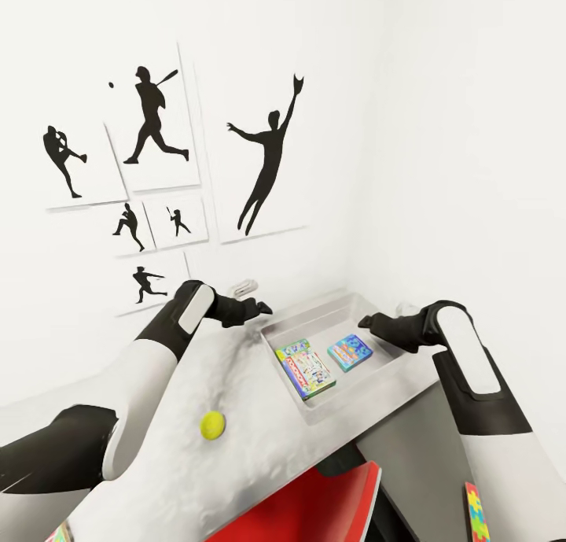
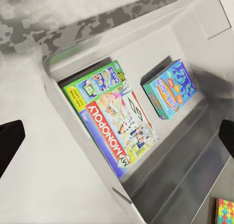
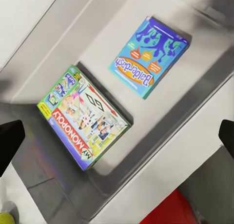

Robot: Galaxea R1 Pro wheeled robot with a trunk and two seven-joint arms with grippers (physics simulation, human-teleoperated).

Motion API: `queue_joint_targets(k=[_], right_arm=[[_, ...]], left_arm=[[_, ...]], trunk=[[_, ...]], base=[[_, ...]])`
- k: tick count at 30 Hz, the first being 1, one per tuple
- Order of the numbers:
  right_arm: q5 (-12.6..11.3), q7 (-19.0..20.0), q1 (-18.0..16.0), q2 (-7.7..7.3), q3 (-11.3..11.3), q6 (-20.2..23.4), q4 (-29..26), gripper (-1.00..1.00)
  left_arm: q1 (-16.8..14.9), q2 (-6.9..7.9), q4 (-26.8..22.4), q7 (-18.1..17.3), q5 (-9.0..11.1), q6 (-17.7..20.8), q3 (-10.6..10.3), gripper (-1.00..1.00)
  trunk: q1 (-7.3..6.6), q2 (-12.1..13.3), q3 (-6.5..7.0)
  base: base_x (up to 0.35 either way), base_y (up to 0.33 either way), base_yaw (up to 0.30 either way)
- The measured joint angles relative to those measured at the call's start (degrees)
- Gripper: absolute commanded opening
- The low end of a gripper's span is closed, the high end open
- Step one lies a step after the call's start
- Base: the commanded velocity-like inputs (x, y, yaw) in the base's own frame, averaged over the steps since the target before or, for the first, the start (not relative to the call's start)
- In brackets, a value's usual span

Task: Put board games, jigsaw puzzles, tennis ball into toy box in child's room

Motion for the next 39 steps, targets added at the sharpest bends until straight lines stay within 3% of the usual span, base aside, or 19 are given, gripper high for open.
queue_joint_targets(k=[6,14,22,26,30,39], right_arm=[[0.16,-0.05,-0.03,-0.01,0.08,-0.03,2.18,1.0],[0.22,-0.06,-0.05,0.14,0.15,-0.04,5.78,1.0],[0.2,-0.09,0.02,0.16,0.3,-0.04,6.86,1.0],[0.23,-0.32,0.03,0.2,0.47,-0.05,7.1,1.0],[0.22,-0.65,0.03,0.44,0.55,0.01,7.11,1.0],[0.18,-0.84,-0.21,0.62,0.63,0.06,6.99,1.0]], left_arm=[[0.0,-0.73,0.17,1.64,-0.29,-0.11,-0.13,1.0],[0.0,-3.36,1.0,6.99,-0.49,-2.68,-0.2,1.0],[0.0,-4.3,1.66,8.2,-0.52,-4.16,-0.32,1.0],[0.0,-5.25,1.75,8.36,-1.47,-5.21,-2.12,1.0],[0.0,-5.25,1.78,8.43,-2.65,-6.73,-4.05,1.0],[0.0,-5.25,4.03,10.64,-3.02,-8.71,-4.79,1.0]], trunk=[[0.0,0.0,0.0],[0.0,0.0,0.0],[0.0,0.0,-0.18],[0.0,0.01,-0.5],[0.0,0.01,-0.86],[0.0,0.01,-1.7]], base=[[0.0,0.0,0.0],[0.0,0.0,0.0],[0.0,0.0,0.0],[0.0,0.0,0.0],[0.0,0.0,0.0],[0.0,0.0,0.0]])
